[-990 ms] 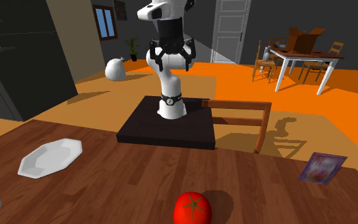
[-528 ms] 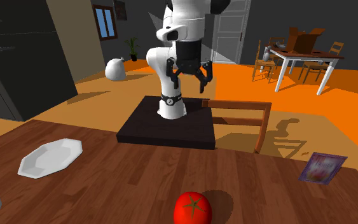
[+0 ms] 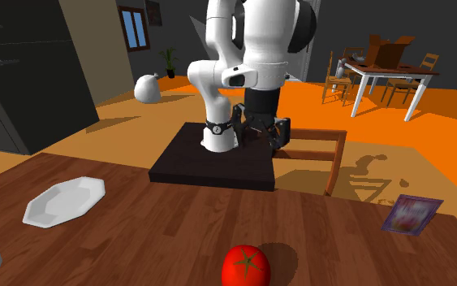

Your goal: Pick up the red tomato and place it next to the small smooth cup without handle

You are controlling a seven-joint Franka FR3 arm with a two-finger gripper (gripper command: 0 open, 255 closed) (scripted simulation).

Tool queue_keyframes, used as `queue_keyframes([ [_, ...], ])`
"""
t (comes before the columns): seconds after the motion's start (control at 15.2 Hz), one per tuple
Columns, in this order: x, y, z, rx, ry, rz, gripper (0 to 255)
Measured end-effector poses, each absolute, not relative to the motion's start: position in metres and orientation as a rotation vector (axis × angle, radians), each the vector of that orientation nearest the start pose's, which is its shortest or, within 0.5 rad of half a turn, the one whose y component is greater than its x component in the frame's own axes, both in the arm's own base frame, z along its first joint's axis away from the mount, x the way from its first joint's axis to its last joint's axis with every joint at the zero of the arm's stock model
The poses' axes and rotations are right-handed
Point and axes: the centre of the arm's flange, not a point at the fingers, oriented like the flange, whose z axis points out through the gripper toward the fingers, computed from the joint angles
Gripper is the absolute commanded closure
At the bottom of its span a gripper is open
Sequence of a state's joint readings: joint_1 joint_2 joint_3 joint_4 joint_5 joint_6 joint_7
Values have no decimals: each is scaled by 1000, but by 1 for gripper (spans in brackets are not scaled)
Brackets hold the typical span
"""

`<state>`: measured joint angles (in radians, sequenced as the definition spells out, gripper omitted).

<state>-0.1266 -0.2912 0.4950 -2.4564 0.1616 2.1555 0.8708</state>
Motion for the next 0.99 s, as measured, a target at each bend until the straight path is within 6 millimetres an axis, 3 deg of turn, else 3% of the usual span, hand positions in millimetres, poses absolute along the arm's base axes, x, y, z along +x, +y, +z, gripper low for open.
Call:
queue_keyframes([
  [0.66,506,193,318,-2817,1538,-84,0],
  [0.99,561,190,278,-2668,1818,-151,0],
])
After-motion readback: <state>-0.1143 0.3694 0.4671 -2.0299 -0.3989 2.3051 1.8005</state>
